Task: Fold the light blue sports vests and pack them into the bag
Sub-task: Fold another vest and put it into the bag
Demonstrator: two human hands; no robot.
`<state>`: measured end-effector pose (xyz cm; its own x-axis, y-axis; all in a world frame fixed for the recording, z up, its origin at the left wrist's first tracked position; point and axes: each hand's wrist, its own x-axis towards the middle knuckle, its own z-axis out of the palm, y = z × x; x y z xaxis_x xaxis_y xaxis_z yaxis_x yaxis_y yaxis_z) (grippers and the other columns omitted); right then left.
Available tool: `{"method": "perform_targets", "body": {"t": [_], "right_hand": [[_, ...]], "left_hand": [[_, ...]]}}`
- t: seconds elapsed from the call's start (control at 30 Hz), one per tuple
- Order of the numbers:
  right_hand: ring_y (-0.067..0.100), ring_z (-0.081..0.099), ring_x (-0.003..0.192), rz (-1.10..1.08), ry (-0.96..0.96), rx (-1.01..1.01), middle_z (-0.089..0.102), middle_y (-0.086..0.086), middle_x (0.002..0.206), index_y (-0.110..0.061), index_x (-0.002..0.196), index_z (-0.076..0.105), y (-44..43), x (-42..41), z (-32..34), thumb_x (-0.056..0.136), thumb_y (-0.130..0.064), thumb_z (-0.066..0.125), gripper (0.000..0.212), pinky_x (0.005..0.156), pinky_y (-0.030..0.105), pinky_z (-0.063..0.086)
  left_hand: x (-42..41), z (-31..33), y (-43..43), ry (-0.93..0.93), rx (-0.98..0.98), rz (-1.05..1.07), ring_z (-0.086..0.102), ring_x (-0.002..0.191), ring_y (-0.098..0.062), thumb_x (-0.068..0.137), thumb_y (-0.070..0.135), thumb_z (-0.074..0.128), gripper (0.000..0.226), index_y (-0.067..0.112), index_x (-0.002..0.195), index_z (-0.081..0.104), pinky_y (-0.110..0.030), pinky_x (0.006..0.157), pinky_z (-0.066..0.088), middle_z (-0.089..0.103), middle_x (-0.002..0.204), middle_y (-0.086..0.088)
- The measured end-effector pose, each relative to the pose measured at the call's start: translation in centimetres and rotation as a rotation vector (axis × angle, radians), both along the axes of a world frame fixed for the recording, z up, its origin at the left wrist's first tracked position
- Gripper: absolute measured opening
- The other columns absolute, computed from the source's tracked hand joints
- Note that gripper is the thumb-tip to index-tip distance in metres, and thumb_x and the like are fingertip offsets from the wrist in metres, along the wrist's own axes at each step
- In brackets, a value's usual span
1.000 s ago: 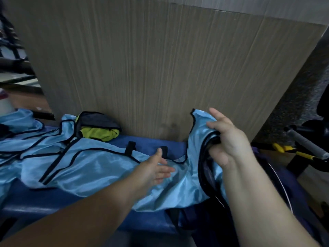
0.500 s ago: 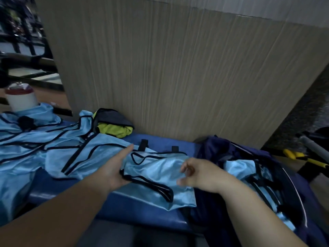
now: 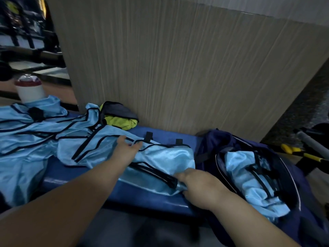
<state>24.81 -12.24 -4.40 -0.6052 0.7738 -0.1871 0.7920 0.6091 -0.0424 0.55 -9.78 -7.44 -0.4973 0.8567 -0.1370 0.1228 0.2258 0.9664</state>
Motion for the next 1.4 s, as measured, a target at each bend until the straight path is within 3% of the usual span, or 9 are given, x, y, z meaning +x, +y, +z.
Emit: {"method": "perform_targets", "body": {"t": [0.17,0.3,0.53,0.67,0.77,0.9,1.03,1.27,1.4], "right_hand": [[0.004,0.055,0.083,-0.11,0.225,-0.268,0.054,-0.017,0.088,-0.041,0.136,0.052,0.5,-0.6,1.0,0.082,-0.047,0.072,0.057,0.075,0.016,0.043],[0.016,0.063,0.1,-0.314,0.457,0.059,0.064,-0.004,0.113,-0.032,0.117,0.065,2.9,-0.8,0.6,0.094,-0.03,0.056,0.025,0.09,0.029,0.049],[0.033,0.052,0.118,-0.625,0.417,-0.002,0.051,0.011,0.132,-0.02,0.137,0.043,7.0,-0.8,-1.1,0.101,-0.046,0.04,0.045,0.091,0.038,0.042],[0.026,0.057,0.114,-0.609,0.458,-0.169,0.06,0.008,0.127,-0.022,0.135,0.049,8.8,-1.1,-1.3,0.098,-0.039,0.049,0.041,0.091,0.033,0.044],[0.017,0.06,0.091,-0.518,0.617,-0.335,0.063,-0.002,0.099,-0.023,0.106,0.06,9.6,-0.2,-0.4,0.084,-0.022,0.073,0.025,0.078,0.026,0.046],[0.008,0.046,0.067,-0.39,0.597,-0.336,0.052,-0.006,0.078,-0.017,0.096,0.058,10.1,0.9,0.3,0.075,-0.006,0.079,0.032,0.059,0.016,0.04],[0.005,0.052,0.084,-0.343,0.498,-0.142,0.053,-0.005,0.097,-0.03,0.087,0.063,11.1,1.0,-0.2,0.071,-0.029,0.086,0.028,0.075,0.018,0.04],[0.01,0.057,0.071,-0.252,0.537,0.066,0.059,-0.006,0.07,-0.024,0.069,0.061,10.7,-0.4,-0.4,0.096,-0.036,0.059,0.03,0.068,0.03,0.044],[0.007,0.065,0.084,-0.251,0.331,0.052,0.072,-0.011,0.082,-0.028,0.082,0.077,11.0,-0.5,-0.8,0.084,-0.034,0.066,0.013,0.08,0.029,0.052]], "left_hand": [[0.3,-0.6,-0.7,0.406,-0.011,-0.233,0.029,0.14,-0.021,0.069,0.046,0.083,0.103,0.024,0.15,0.024,-0.033,0.109,0.031,0.024,0.155,-0.002],[-0.2,-1.4,-0.1,0.625,-0.14,-0.345,0.03,0.14,-0.023,0.068,0.034,0.086,0.108,0.027,0.152,0.018,-0.034,0.11,0.032,0.02,0.155,-0.003],[-1.7,-1.1,1.4,0.418,-0.025,-0.252,0.058,0.088,-0.015,0.093,0.026,0.059,0.02,0.033,0.112,0.058,-0.024,0.071,0.043,0.063,0.104,0.004],[-1.8,-0.4,1.6,0.29,0.055,-0.224,0.055,0.074,-0.007,0.096,0.029,0.056,0.01,0.03,0.104,0.062,-0.018,0.059,0.037,0.061,0.088,0.009],[-2.4,-0.4,1.5,0.352,0.041,-0.19,0.053,0.067,-0.007,0.095,0.032,0.057,0.01,0.025,0.101,0.061,-0.02,0.057,0.036,0.059,0.078,0.007],[-2.7,-1.3,1.8,0.394,0.03,-0.183,0.061,0.084,-0.017,0.093,0.024,0.059,0.006,0.022,0.099,0.061,-0.025,0.069,0.046,0.066,0.094,0.0],[-1.7,-1.5,1.6,0.766,0.044,-0.153,0.036,0.125,-0.02,0.087,0.019,0.059,0.038,0.024,0.124,0.051,-0.034,0.102,0.031,0.045,0.132,0.005],[3.4,-2.3,-0.5,0.902,0.34,-0.604,0.047,0.104,-0.012,0.091,0.023,0.055,0.016,0.022,0.106,0.061,-0.032,0.092,0.041,0.059,0.105,0.01],[5.2,-4.0,-1.2,0.987,0.226,-0.815,0.033,0.131,-0.009,0.092,0.052,0.053,0.044,0.032,0.132,0.049,-0.031,0.111,0.025,0.046,0.136,0.013]]}}
